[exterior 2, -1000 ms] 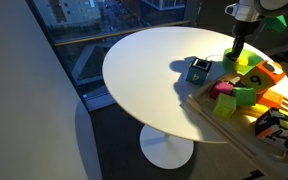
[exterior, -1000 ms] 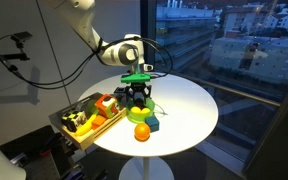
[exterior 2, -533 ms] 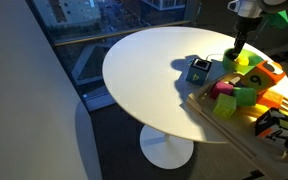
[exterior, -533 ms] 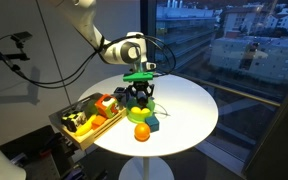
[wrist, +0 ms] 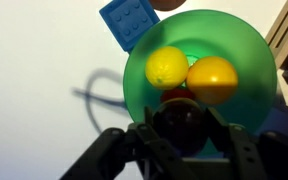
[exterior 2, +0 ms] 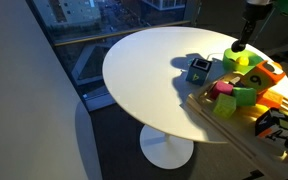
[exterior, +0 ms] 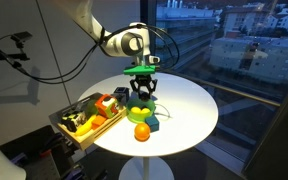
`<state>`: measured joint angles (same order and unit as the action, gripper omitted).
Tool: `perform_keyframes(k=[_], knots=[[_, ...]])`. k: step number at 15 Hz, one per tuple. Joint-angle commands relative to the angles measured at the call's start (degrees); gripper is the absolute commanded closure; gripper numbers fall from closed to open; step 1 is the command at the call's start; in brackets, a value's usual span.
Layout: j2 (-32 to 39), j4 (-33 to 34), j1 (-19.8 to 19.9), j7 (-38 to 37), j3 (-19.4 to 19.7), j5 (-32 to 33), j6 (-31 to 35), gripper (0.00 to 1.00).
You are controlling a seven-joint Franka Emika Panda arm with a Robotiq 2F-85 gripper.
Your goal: Put the purple and orange plush toy on the table
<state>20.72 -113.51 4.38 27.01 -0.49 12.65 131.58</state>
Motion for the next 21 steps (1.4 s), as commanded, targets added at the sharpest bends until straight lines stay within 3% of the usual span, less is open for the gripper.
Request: perform_keyframes(k=[1,12,21], knots=[[-2.4,-0.1,0.7,-0.6,0.5,-1.2,-3.6,0.7],[-2.8,0.0,3.2,-1.7,4.1,-0.7,-6.8,0.7],[-1.7,-1.1,4.0,-1.8,5.5,0.0,-5.8,0.7]])
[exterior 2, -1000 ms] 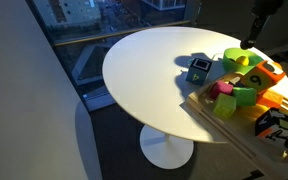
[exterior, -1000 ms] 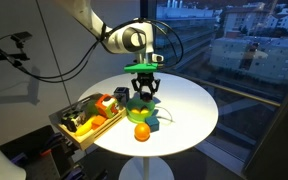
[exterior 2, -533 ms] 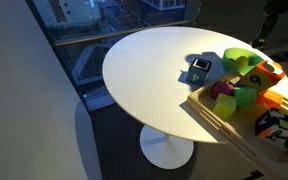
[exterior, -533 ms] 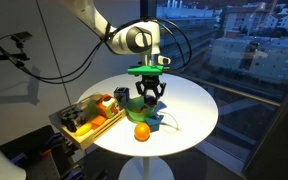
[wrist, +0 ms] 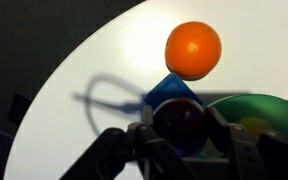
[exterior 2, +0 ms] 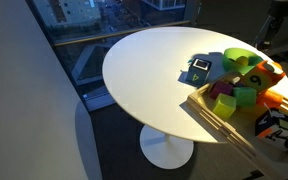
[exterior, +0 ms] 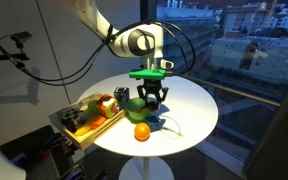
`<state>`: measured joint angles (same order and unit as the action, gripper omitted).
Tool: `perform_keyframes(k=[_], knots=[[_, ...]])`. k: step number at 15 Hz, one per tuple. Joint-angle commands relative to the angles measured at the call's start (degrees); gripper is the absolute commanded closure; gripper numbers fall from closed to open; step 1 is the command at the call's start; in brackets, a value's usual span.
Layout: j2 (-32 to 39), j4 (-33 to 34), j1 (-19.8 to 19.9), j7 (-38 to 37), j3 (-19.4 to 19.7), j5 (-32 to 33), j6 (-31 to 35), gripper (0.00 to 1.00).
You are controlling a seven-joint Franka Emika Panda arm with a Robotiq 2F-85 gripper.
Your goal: Put the purple and orange plush toy on the table
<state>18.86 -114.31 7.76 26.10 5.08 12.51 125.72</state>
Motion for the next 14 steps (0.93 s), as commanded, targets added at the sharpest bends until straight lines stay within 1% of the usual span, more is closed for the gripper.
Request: perform_keyframes(k=[1,8,14], knots=[[0.4,-0.3,0.7,-0.9,0.0,0.2,0.1,0.7],[2.2,0.0,1.4,-0.3,0.4,-0.1,-0.1,0.7],[3.4,-0.2,1.9,0.4,0.0,-0.5,0.8,0.7]])
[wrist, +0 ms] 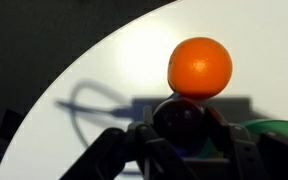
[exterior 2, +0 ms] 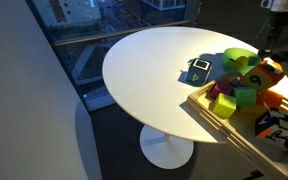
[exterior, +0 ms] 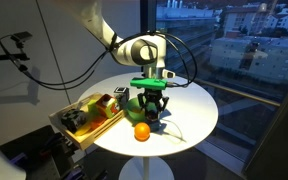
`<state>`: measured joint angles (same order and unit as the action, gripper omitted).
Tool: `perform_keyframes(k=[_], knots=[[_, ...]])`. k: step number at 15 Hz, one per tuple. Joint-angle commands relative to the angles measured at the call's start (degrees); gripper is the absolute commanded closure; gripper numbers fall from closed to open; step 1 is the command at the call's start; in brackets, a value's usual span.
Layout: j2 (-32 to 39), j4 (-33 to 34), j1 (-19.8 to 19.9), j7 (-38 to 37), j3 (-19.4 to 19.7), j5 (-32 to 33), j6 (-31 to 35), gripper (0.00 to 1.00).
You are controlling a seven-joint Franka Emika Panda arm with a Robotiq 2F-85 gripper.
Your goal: Put the purple and orange plush toy on the table
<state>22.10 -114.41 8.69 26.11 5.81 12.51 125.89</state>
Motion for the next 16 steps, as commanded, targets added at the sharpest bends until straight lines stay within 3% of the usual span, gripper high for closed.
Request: perform_keyframes(k=[1,5,7,9,11,12,16], knots=[[0.4,-0.1,1.0,0.4,-0.8,-0.6,0.8,0.7],[0.7,-0.2,0.8,0.0,-0.9,-0.2,1.2,0.7],[0.7,-0.3,0.7,-0.1,-0.8,-0.1,1.2,0.2],[0.6,-0.3,0.7,-0.1,-0.8,0.0,1.3,0.17],[0.3,-0.4,0.6,-0.1,-0.9,0.1,1.3,0.02],[0.2,-0.5,0.6,-0.1,-0.9,0.1,1.3,0.0],[-0.3,-0.5,0.5,-0.5,-1.2,-0.3,1.2,0.0]])
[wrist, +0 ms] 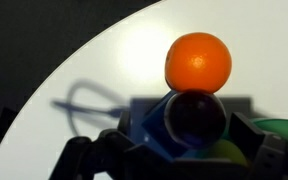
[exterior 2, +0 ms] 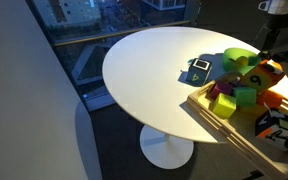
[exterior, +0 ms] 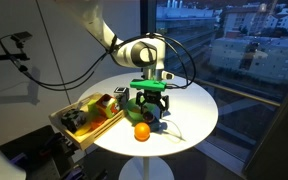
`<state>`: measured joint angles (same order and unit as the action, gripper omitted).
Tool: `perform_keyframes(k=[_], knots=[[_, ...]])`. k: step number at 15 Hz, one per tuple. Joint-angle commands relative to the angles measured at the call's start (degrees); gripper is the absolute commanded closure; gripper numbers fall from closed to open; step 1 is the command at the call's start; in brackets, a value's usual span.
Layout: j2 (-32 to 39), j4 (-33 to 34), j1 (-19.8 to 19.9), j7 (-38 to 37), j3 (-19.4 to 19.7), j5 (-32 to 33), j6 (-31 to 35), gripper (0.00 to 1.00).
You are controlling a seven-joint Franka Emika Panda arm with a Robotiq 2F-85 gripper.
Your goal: Put the purple and orange plush toy on the table
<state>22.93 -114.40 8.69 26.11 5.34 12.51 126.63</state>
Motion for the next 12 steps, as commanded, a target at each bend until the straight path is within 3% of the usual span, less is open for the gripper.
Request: perform_keyframes(k=[1,12], knots=[[-1.3,-0.5,0.4,-0.6,-0.8,-0.5,0.3,0.0],[-4.5,-0.6,-1.0,-4.2,-3.1,-5.4,-0.8,0.0]])
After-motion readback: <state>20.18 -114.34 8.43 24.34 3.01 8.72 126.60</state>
